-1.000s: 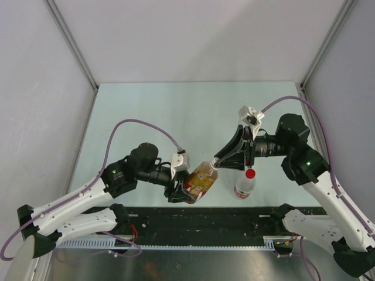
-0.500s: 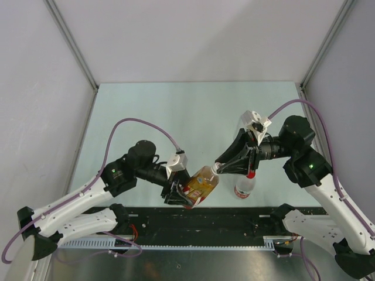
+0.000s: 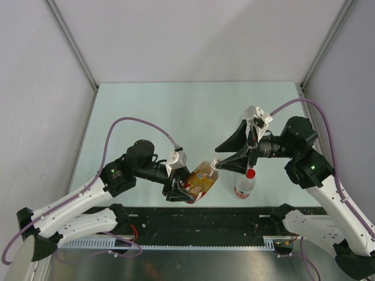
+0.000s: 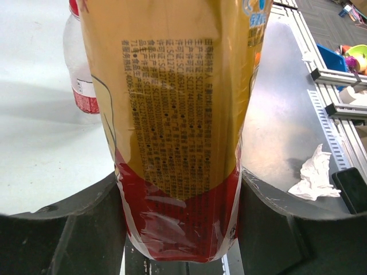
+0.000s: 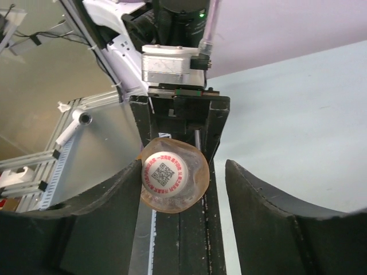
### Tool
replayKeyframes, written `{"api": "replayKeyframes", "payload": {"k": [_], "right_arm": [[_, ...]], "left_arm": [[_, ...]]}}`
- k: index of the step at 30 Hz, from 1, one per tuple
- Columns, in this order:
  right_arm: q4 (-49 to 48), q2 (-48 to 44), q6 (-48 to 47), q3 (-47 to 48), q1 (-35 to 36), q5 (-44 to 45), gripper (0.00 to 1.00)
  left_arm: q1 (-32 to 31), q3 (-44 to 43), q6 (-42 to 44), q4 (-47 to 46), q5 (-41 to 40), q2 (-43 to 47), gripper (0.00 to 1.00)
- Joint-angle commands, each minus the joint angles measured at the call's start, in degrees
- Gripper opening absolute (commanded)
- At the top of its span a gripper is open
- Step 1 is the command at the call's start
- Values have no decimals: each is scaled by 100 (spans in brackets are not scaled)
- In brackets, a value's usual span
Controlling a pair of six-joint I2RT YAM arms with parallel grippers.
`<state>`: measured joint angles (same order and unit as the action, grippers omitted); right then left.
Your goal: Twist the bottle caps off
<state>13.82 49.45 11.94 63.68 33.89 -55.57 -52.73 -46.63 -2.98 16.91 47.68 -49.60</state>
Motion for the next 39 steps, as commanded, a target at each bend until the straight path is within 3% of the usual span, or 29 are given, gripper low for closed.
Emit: {"api": "replayKeyframes", "payload": {"k": [1,26,34,39], "right_arm": [[70,26,-239,127,-111,1030,64],[792,99,-755,129,-297,1605,70],[657,73,-656,130,-330,1471,71],[270,69,-303,128,-330,1120,85]], "left_arm": [[-40,-20,428,-508,482,270,0],[338,171,435,-509,412,802,0],[379,270,409,-506,-93,888,0],[381,357,411,-453,-770,917,0]]}}
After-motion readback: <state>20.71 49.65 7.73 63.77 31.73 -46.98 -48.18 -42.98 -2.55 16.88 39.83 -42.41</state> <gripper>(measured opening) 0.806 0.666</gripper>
